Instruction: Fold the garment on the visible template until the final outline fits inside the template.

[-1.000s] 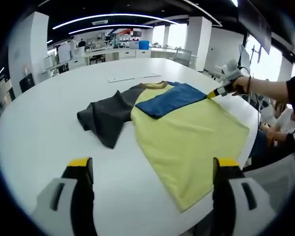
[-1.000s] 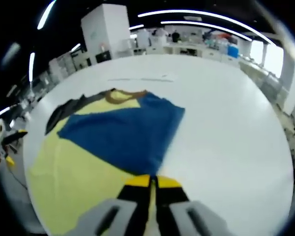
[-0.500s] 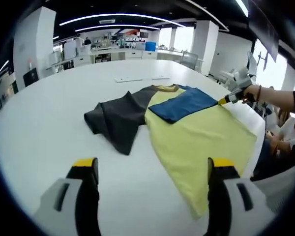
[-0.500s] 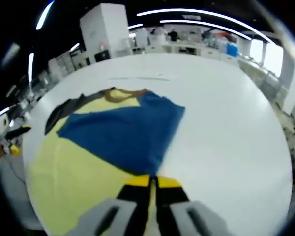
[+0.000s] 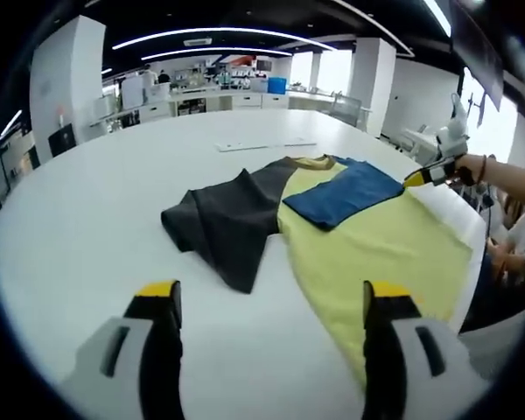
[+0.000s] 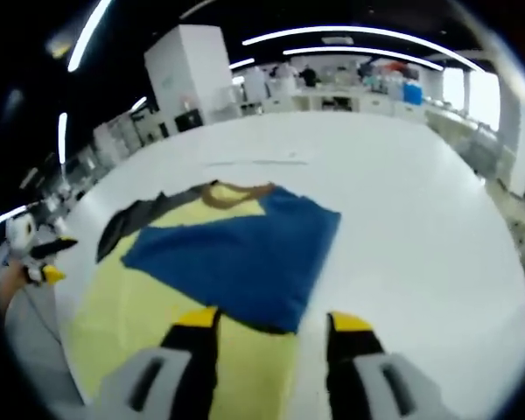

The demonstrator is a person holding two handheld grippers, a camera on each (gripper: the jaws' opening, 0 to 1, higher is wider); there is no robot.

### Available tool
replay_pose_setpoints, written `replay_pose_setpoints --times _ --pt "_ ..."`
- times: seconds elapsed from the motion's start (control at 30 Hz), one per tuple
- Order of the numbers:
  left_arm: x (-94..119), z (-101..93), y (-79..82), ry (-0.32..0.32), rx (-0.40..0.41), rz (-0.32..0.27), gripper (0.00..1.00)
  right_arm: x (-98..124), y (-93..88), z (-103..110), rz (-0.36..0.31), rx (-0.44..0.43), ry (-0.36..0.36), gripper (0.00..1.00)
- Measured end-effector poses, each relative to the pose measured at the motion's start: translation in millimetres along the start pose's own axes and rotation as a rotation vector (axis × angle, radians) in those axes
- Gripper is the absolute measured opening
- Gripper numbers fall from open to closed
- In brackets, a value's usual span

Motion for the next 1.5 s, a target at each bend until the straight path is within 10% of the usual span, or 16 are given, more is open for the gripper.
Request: replay_pose_setpoints --times 0.57,1.5 --pt "-23 19.7 3.3 0.037 0.035 -0.020 0.65 41 -4.9 42 -0.122 0.106 0.101 0.99" --pt "-58 40.9 -3.6 0.101 0.117 -0.005 0.28 76 -41.9 52 -0.176 0.146 0.046 0.92"
Point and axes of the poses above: the point that each gripper's makers call its tool centre point, and the gripper's own axes: x roughly backward along the fingers, z roughly to its left, y roughly out of its top, the point moved 6 cm from there along x, roughly backward along the fingers, and after that the axes turned 8 degrees about z, right-handed, at the moved point
